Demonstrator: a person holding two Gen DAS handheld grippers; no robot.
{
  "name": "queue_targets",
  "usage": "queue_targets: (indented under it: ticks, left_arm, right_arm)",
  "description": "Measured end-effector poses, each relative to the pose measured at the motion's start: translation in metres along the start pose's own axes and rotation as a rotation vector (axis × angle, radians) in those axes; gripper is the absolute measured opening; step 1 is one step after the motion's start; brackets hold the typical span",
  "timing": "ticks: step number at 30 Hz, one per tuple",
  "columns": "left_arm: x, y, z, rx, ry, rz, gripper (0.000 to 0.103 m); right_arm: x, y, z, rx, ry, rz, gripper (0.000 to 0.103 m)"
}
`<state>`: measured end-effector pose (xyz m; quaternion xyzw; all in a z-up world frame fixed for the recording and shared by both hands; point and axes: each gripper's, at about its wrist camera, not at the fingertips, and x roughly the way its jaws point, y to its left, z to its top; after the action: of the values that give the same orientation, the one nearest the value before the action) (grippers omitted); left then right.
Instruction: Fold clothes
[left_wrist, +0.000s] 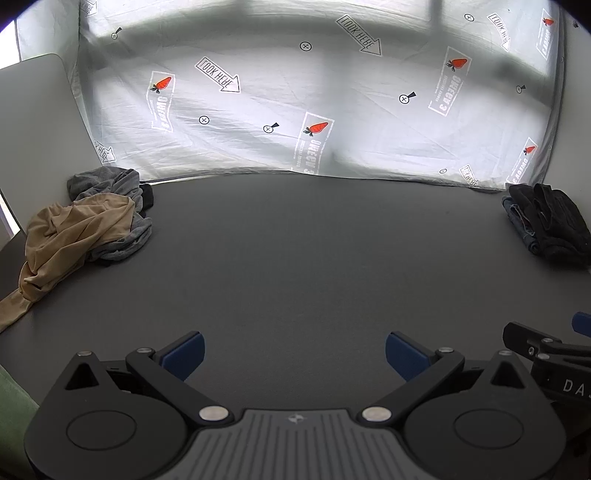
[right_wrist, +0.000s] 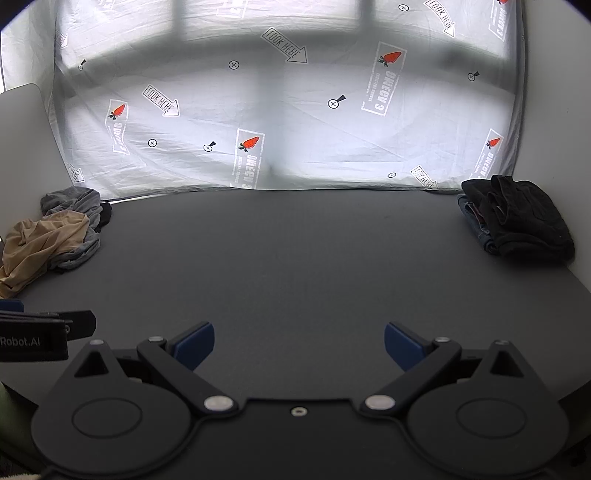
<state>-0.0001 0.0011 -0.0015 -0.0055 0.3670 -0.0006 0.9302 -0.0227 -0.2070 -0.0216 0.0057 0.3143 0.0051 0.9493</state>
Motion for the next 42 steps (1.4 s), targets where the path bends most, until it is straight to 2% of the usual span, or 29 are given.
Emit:
queue_targets:
  ticks: [42]
  left_arm:
    - [0.002, 0.008, -0.001, -0.009, 0.010, 0.000, 0.103]
  right_arm:
    - [0.001, 0.005, 0.010, 0.003, 0.008, 0.006, 0.100]
